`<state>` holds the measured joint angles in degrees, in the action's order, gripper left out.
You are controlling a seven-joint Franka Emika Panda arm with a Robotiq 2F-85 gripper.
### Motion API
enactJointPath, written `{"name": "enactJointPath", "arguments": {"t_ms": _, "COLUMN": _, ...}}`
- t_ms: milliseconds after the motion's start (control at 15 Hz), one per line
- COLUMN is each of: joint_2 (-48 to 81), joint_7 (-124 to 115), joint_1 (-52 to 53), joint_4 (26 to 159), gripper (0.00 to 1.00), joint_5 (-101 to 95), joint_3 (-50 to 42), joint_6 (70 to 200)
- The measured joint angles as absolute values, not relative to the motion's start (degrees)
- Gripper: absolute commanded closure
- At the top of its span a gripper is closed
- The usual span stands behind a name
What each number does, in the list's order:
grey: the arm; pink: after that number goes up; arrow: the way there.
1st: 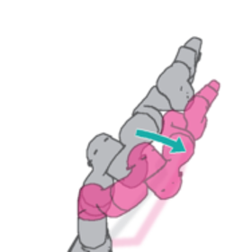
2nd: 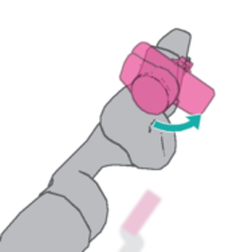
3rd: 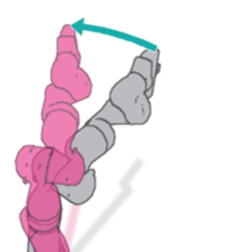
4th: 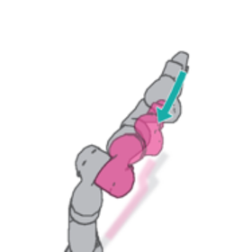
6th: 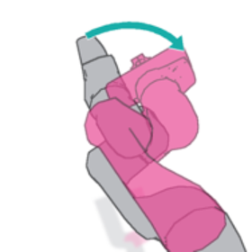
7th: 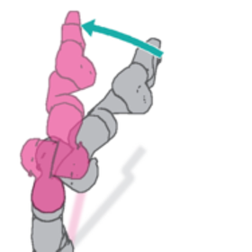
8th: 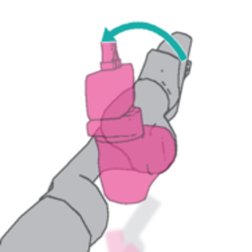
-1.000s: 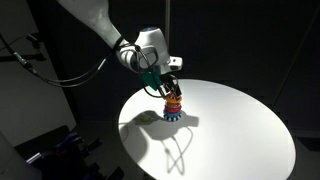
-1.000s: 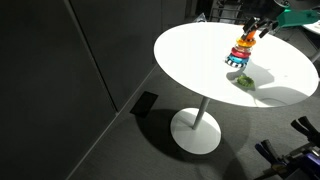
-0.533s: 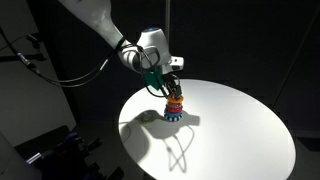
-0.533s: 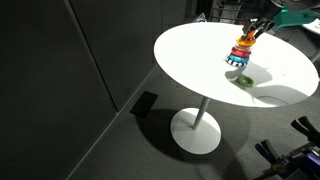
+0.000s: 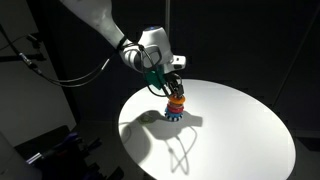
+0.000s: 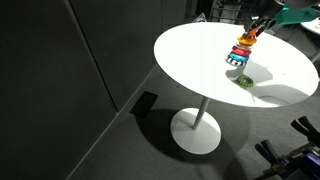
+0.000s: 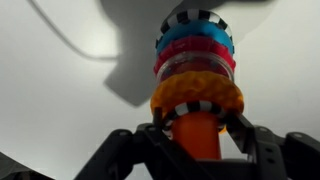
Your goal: Put the small white and black right on the table
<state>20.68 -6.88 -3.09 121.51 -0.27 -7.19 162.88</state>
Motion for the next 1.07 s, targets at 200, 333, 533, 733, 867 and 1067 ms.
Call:
{"name": "enactJointPath", "arguments": {"t_ms": 200, "joint_2": 20.27, "joint_7": -6.88, "joint_1": -3.12, "joint_4": 121.41, "gripper": 0.59, "joint_5": -0.27, "joint_3": -7.68, "joint_6": 162.88}}
{"name": "enactJointPath", "arguments": {"t_ms": 333, "joint_2": 19.60, "joint_7": -6.88, "joint_1": -3.13, "joint_4": 121.41, "gripper": 0.59, "joint_5": -0.27, "joint_3": -7.92, "joint_6": 162.88}}
{"name": "enactJointPath", "arguments": {"t_ms": 533, "joint_2": 18.19, "joint_7": -6.96, "joint_1": -3.13, "joint_4": 121.44, "gripper": 0.59, "joint_5": -0.27, "joint_3": -8.16, "joint_6": 162.87}}
{"name": "enactJointPath", "arguments": {"t_ms": 733, "joint_2": 16.57, "joint_7": -7.16, "joint_1": -3.12, "joint_4": 121.53, "gripper": 0.59, "joint_5": -0.27, "joint_3": -8.36, "joint_6": 162.85}}
{"name": "enactJointPath", "arguments": {"t_ms": 867, "joint_2": 15.32, "joint_7": -7.21, "joint_1": -3.13, "joint_4": 121.64, "gripper": 0.59, "joint_5": -0.27, "joint_3": -8.44, "joint_6": 162.77}}
{"name": "enactJointPath", "arguments": {"t_ms": 1067, "joint_2": 13.14, "joint_7": -7.21, "joint_1": -3.13, "joint_4": 122.10, "gripper": 0.59, "joint_5": -0.27, "joint_3": -8.45, "joint_6": 162.15}}
